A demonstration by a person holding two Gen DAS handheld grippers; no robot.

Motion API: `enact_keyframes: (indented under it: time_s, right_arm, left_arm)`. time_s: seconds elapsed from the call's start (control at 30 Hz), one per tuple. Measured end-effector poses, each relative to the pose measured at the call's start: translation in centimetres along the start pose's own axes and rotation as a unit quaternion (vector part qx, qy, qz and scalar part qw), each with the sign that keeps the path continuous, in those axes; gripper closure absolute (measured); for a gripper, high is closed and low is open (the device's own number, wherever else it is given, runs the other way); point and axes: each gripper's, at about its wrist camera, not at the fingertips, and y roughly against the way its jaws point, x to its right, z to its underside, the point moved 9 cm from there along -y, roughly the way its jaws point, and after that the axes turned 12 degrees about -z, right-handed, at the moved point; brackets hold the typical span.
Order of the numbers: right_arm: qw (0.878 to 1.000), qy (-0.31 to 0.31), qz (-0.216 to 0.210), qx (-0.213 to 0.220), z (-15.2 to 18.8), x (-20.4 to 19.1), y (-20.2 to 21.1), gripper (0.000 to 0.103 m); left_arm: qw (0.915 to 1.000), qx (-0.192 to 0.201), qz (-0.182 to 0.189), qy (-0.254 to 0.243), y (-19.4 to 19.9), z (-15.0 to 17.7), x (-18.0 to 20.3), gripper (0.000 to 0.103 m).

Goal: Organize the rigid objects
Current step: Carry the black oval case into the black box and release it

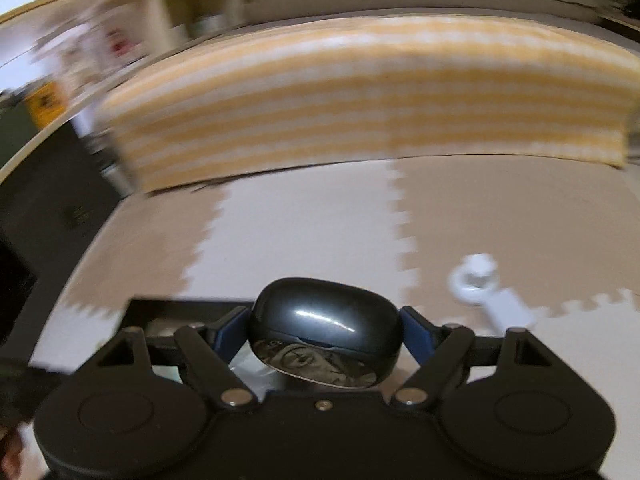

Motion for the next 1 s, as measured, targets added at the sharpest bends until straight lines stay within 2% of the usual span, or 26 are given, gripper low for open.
enact_keyframes:
  time_s: [0.13, 0.27, 0.43, 0.6, 0.87, 1.0]
  right_arm:
    - [0.998, 0.041, -0.041, -0.034, 2.0, -4.0, -0.9, 0.022]
    - [0.990, 0.100, -0.067, -0.073, 4.9, -7.3, -2.1, 0.022]
    - [0.980, 0.126, -0.094, -0.121, 8.1, -10.0, -4.3, 0.022]
    - [0.976, 0.116, -0.115, -0.143, 9.7, -11.5, -5.8, 0.022]
    - [0.978, 0.063, -0.138, -0.142, 10.3, -12.5, -6.9, 0.021]
    - [0.979, 0.061, -0.132, -0.140, 10.3, -12.5, -6.9, 0.012]
  left_arm:
    - [1.0000, -0.002, 0.002, 0.003, -0.1, -0.1, -0.1, 0.101]
    - [1.0000, -0.001, 0.001, 0.001, 0.0, -0.1, 0.0, 0.101]
    - [1.0000, -0.003, 0.003, 0.004, 0.0, -0.1, 0.0, 0.101]
    - [1.0000, -0.004, 0.004, 0.004, 0.0, -0.1, -0.1, 0.101]
    - [1.0000, -0.005, 0.003, 0.004, 0.0, -0.1, 0.0, 0.101]
    - [1.0000, -0.004, 0.003, 0.002, 0.0, -0.1, 0.1, 0.101]
